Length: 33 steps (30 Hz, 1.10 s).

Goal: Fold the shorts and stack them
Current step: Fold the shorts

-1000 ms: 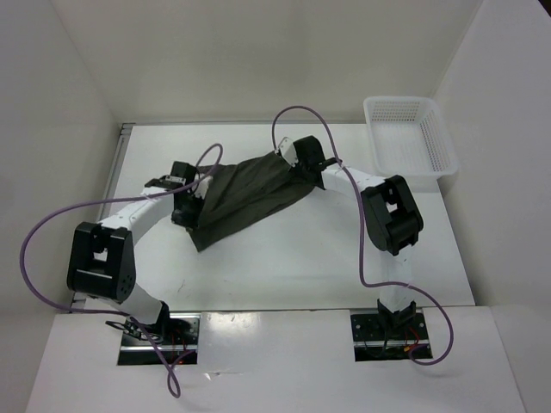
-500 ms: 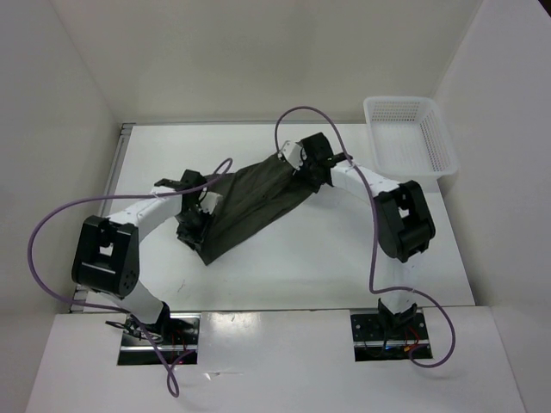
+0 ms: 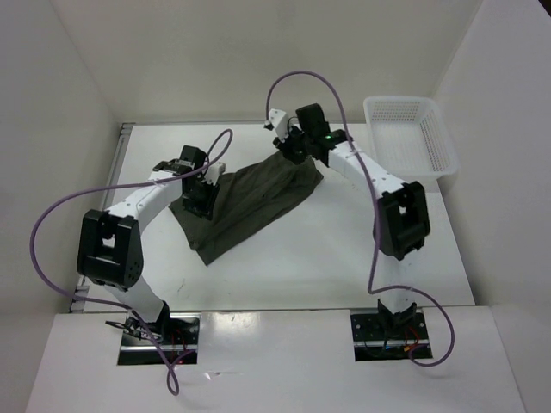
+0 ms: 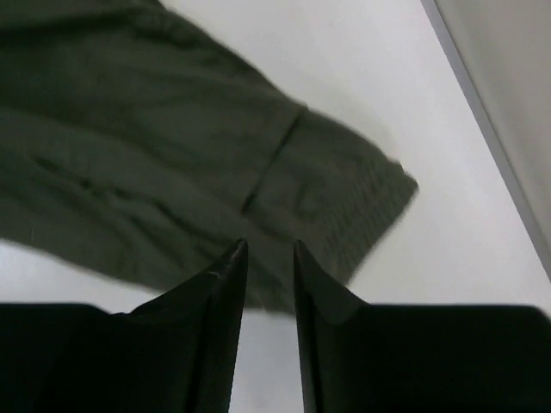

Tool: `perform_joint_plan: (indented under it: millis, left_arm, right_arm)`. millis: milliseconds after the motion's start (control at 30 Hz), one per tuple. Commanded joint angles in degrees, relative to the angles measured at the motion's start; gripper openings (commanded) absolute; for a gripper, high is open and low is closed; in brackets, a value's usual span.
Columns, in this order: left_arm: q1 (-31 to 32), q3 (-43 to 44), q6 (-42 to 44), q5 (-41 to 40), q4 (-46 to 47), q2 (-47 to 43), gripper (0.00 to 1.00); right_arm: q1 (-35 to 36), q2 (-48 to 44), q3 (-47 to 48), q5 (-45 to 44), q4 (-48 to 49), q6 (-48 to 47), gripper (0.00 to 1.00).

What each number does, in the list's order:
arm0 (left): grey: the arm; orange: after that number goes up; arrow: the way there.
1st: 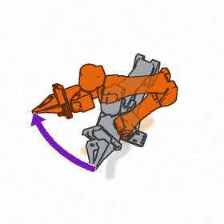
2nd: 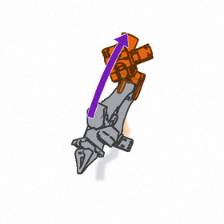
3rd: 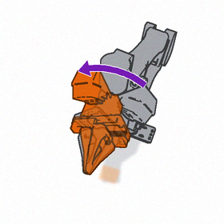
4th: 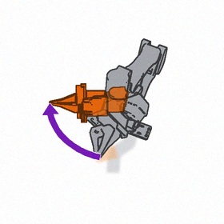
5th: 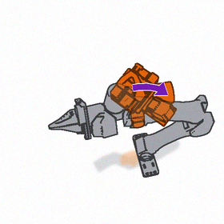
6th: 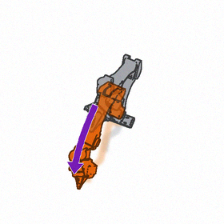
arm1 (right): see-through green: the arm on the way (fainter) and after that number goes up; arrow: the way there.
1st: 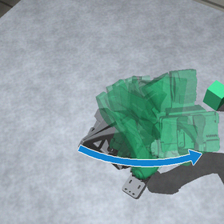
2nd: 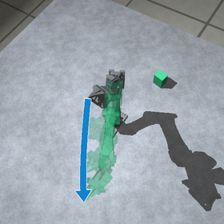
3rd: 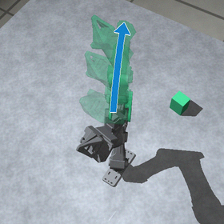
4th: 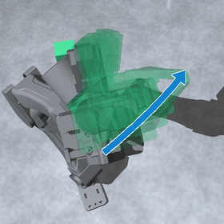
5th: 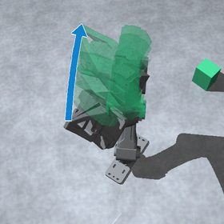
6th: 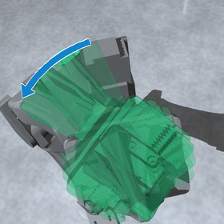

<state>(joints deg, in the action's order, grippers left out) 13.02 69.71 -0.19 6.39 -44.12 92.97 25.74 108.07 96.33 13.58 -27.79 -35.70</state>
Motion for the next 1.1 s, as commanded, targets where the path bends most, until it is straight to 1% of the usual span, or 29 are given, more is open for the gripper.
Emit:
perform_joint_plan:
  millis: [0,33,67,100,133,167,200,267,367,433,500,567,600,700,867,1000,1067]
  left_arm:
    - [-2.20,0.16,0.19,-7.87,11.50,4.14,0.43]
    - [-2.21,0.16,0.19,-9.02,12.38,4.85,0.43]
    - [-2.21,0.16,0.19,-9.81,12.91,5.38,0.43]
    - [-2.21,0.16,0.19,-9.82,13.61,5.90,0.43]
    - [-2.21,0.16,0.19,-9.82,13.62,5.91,0.43]
    - [-2.21,0.16,0.19,-9.82,13.62,5.91,0.43]
    - [-2.21,-1.14,0.19,-9.82,14.32,5.91,0.43]
    - [-2.73,-2.21,0.19,-10.52,14.32,6.60,0.43]
    - [-2.73,-3.79,0.19,-11.05,14.85,8.10,0.43]
    - [-2.73,-4.40,0.19,-11.05,15.37,9.42,0.43]
    - [-3.26,-4.93,0.19,-11.75,15.38,10.90,0.43]
    - [-3.26,-4.94,0.19,-12.28,15.38,12.84,0.43]
    - [-3.26,-4.94,0.19,-12.28,15.38,13.37,0.43]
    - [-3.79,-4.41,0.19,-12.81,15.38,14.79,0.43]
    - [-3.79,-4.41,0.19,-14.56,15.91,16.54,0.43]
    - [-3.79,-3.27,0.19,-15.18,17.04,17.25,0.43]
    - [-3.79,-2.48,0.19,-15.79,17.05,18.82,0.43]
  right_arm:
    - [2.30,11.06,7.09,-1.19,6.43,11.16,0.29]
    - [2.91,12.93,10.94,-2.24,6.43,11.79,0.25]
    - [2.92,14.52,12.20,-3.03,6.43,11.80,0.20]
    - [3.70,15.75,12.91,-3.82,7.04,12.41,0.17]
    - [4.58,17.42,12.91,-5.13,7.57,12.41,0.15]
    - [4.59,18.05,12.91,-5.15,7.58,11.80,0.10]
    - [5.28,18.05,12.91,-5.67,7.58,11.80,0.07]
    - [5.29,18.75,11.08,-4.98,6.79,10.04,0.00]
    - [5.29,16.83,5.55,-3.83,2.93,5.48,0.00]
    - [5.29,15.42,0.28,-2.52,1.34,2.67,0.00]
    - [5.29,12.70,-5.51,-2.51,0.73,-0.24,0.00]
    - [5.29,9.54,-9.22,-2.51,0.19,-2.69,0.00]
    - [5.29,8.48,-12.63,-3.03,0.19,-3.23,0.00]
    - [5.29,4.96,-18.26,-3.56,0.72,-3.85,0.00]
    - [5.29,-0.39,-22.32,-4.79,1.34,-3.14,0.00]
    - [5.81,-7.06,-24.43,-5.32,0.29,-2.01,0.00]
    - [6.60,-9.18,-27.93,-4.80,-0.94,-2.53,0.00]
